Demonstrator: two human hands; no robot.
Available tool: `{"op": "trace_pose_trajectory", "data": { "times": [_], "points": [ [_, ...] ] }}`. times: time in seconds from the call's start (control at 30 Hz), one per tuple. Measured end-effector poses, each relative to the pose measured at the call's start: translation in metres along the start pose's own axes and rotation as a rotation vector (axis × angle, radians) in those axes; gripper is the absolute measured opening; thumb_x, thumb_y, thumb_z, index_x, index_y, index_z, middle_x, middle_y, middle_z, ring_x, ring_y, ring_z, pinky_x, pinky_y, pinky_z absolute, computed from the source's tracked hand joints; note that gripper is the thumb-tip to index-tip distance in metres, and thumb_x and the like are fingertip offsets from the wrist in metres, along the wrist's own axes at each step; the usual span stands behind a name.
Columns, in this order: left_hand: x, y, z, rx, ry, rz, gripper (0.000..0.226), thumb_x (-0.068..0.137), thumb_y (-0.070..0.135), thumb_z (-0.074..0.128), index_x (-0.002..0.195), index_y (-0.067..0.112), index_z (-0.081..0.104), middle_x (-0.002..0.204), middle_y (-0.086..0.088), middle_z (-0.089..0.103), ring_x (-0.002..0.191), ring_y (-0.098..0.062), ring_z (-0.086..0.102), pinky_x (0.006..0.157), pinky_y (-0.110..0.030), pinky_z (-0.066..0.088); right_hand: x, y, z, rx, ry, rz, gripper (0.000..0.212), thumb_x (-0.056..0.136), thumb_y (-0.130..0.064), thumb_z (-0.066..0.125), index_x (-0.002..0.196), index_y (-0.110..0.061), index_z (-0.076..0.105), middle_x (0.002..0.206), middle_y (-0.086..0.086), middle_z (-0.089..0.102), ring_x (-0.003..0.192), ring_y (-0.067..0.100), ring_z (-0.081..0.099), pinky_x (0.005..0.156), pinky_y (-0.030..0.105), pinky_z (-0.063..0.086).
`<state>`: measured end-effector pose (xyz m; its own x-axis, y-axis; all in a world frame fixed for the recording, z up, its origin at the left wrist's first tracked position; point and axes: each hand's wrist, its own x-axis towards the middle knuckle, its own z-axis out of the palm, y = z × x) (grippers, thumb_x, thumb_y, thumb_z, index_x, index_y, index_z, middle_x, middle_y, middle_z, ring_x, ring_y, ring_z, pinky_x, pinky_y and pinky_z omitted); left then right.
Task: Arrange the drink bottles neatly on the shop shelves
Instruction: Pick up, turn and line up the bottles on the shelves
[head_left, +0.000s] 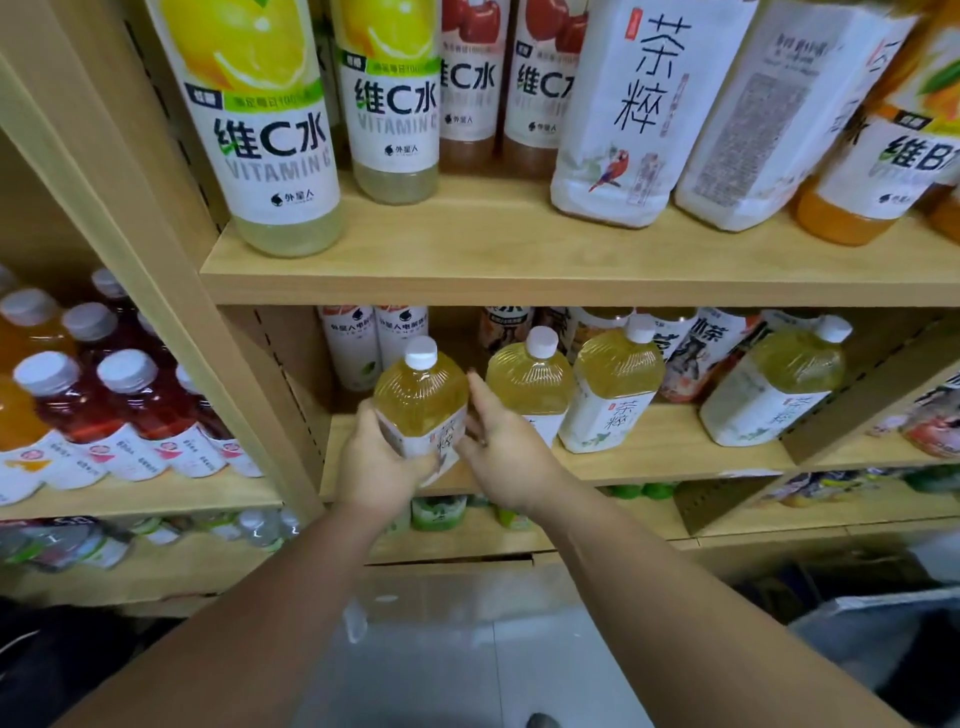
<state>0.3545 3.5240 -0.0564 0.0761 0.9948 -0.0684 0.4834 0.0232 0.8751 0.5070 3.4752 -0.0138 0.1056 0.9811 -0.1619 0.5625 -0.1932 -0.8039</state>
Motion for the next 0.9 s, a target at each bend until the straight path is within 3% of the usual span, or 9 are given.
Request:
{"op": "trace_pose_trajectory", "data": {
  "times": [0.1, 0.23, 0.3, 0.33, 0.4, 0.47, 0.6, 0.8, 0.9],
  "points": [
    [0.007, -0.004, 0.001, 0.006, -0.033, -0.011, 0.064, 0.067, 0.02, 0.091, 0.114, 0.026, 0.047, 0.097, 0.012, 0.063, 0.092, -0.02, 0.068, 0.075, -0.043, 0.061, 0.002, -0.004, 0.003, 0.011, 0.008, 0.027, 0.08, 0.102, -0.022, 0.052, 0.162, -0.031, 0.0, 0.164, 0.002, 0.034, 0.14, 0.027, 0.048, 0.111, 0.048, 0.045],
    [0.012, -0.004, 0.001, 0.003, -0.083, -0.024, 0.073, 0.072, 0.022, 0.091, 0.129, 0.023, 0.046, 0.117, 0.003, 0.067, 0.106, -0.02, 0.065, 0.071, -0.025, 0.049, -0.001, -0.01, 0.005, 0.016, 0.013, 0.051, 0.081, 0.103, -0.024, 0.052, 0.162, -0.032, -0.004, 0.166, 0.001, 0.029, 0.134, 0.028, 0.053, 0.108, 0.048, 0.047],
    [0.008, -0.004, -0.002, -0.004, -0.092, -0.039, 0.087, 0.07, 0.027, 0.093, 0.14, 0.021, 0.042, 0.129, 0.0, 0.064, 0.118, -0.023, 0.061, 0.083, -0.028, 0.047, -0.007, -0.009, 0.008, 0.05, 0.027, 0.053, 0.08, 0.102, -0.028, 0.052, 0.162, -0.031, 0.0, 0.166, -0.001, 0.029, 0.14, 0.025, 0.048, 0.113, 0.048, 0.043],
    [0.004, -0.005, -0.005, 0.008, -0.066, -0.037, 0.097, 0.067, 0.031, 0.094, 0.146, 0.021, 0.039, 0.136, -0.001, 0.06, 0.125, -0.024, 0.057, 0.091, -0.031, 0.048, -0.011, -0.01, 0.008, 0.063, 0.039, 0.052, 0.078, 0.1, -0.03, 0.053, 0.163, -0.029, 0.006, 0.165, -0.005, 0.033, 0.144, 0.019, 0.044, 0.116, 0.044, 0.041],
    [-0.011, -0.008, -0.012, 0.091, 0.064, -0.002, 0.106, 0.063, 0.037, 0.095, 0.151, 0.02, 0.037, 0.144, -0.005, 0.051, 0.131, -0.028, 0.051, 0.101, -0.042, 0.047, -0.022, -0.008, 0.005, 0.07, 0.073, 0.045, 0.065, 0.101, -0.024, 0.054, 0.16, -0.019, 0.027, 0.148, -0.016, 0.051, 0.136, 0.002, 0.049, 0.114, 0.024, 0.04],
    [-0.029, -0.008, -0.014, 0.135, 0.212, 0.125, 0.093, 0.064, 0.032, 0.093, 0.143, 0.018, 0.046, 0.138, -0.009, 0.05, 0.126, -0.034, 0.053, 0.1, -0.051, 0.049, -0.035, -0.006, -0.003, 0.062, 0.117, 0.051, 0.047, 0.103, -0.015, 0.056, 0.149, -0.015, 0.048, 0.13, -0.02, 0.06, 0.121, -0.003, 0.056, 0.1, 0.01, 0.043],
    [-0.055, 0.017, -0.006, 0.146, 0.22, 0.354, 0.07, 0.067, 0.025, 0.09, 0.127, 0.017, 0.055, 0.125, -0.004, 0.052, 0.116, -0.028, 0.055, 0.094, -0.047, 0.051, -0.058, 0.012, -0.033, -0.048, 0.273, 0.061, 0.034, 0.101, -0.026, 0.06, 0.134, -0.022, 0.064, 0.128, -0.008, 0.067, 0.108, 0.007, 0.062, 0.092, 0.026, 0.051],
    [-0.079, 0.085, 0.033, 0.283, 0.062, 0.567, 0.067, 0.072, 0.031, 0.086, 0.129, 0.016, 0.056, 0.129, -0.004, 0.052, 0.121, -0.024, 0.048, 0.101, -0.038, 0.041, -0.097, 0.055, -0.104, -0.232, 0.408, 0.111, 0.037, 0.1, -0.034, 0.06, 0.135, -0.023, 0.061, 0.134, -0.004, 0.064, 0.12, 0.017, 0.06, 0.096, 0.034, 0.05],
    [-0.092, 0.12, 0.074, 0.313, 0.009, 0.633, 0.066, 0.073, 0.032, 0.085, 0.129, 0.017, 0.054, 0.128, -0.003, 0.051, 0.121, -0.026, 0.048, 0.099, -0.041, 0.043, -0.123, 0.084, -0.147, -0.268, 0.461, 0.119, 0.038, 0.099, -0.035, 0.06, 0.135, -0.024, 0.061, 0.133, -0.003, 0.063, 0.119, 0.018, 0.06, 0.094, 0.031, 0.049]
  ]
}}
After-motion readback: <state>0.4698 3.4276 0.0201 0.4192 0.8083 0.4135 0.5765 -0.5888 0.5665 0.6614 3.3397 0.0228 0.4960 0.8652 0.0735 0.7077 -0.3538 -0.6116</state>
